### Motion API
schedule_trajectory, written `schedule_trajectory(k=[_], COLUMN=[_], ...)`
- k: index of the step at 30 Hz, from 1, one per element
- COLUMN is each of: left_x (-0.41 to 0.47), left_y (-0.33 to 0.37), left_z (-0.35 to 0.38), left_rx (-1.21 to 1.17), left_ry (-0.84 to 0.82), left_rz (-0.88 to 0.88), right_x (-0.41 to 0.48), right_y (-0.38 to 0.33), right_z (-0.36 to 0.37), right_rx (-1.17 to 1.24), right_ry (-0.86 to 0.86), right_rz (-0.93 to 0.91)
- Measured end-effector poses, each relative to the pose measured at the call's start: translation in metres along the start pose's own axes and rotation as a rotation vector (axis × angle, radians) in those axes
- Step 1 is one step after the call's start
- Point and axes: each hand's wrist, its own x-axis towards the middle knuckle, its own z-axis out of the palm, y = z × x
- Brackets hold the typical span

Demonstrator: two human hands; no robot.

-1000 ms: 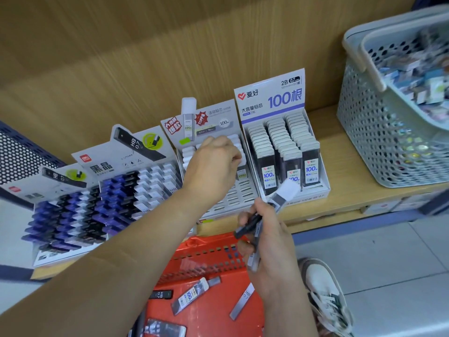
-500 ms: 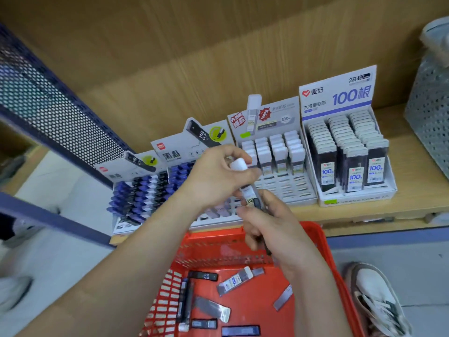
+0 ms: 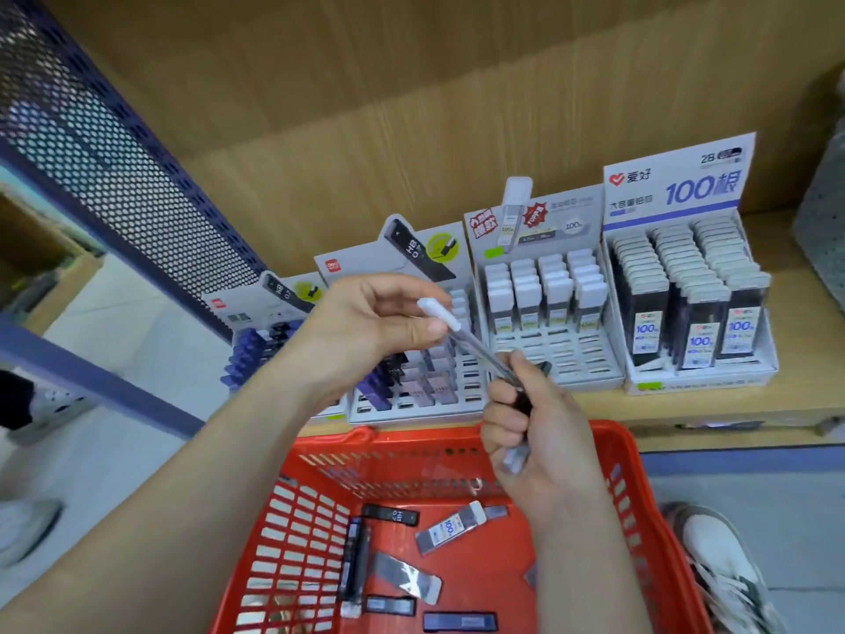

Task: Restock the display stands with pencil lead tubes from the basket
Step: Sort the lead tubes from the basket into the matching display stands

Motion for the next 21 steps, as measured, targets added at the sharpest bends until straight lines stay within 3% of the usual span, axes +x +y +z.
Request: schedule_trajectory(k=[6, 10, 18, 21], left_x=[0.044, 0.068, 0.09, 0.093], left_y=[-0.005, -0.024, -0.045, -0.05], left_z=[0.042, 0.08, 0.11, 0.115], left_rx=[0.384, 0.616, 0.676, 0.752], left_ry=[0.266, 0.243, 0.257, 0.175], left_rz=[0.138, 0.23, 0.263, 0.334], right_x=[0.006, 0.008, 0.009, 0.008], right_y=[-0.02, -0.033, -0.044, -0.047], right_z=[-0.023, -0.041, -0.054, -0.056], right_rx=[0.292, 0.443, 0.491, 0.48], right_ry=[0.102, 0.128, 0.125, 0.124], right_rz=[-0.042, -0.084, -0.111, -0.115])
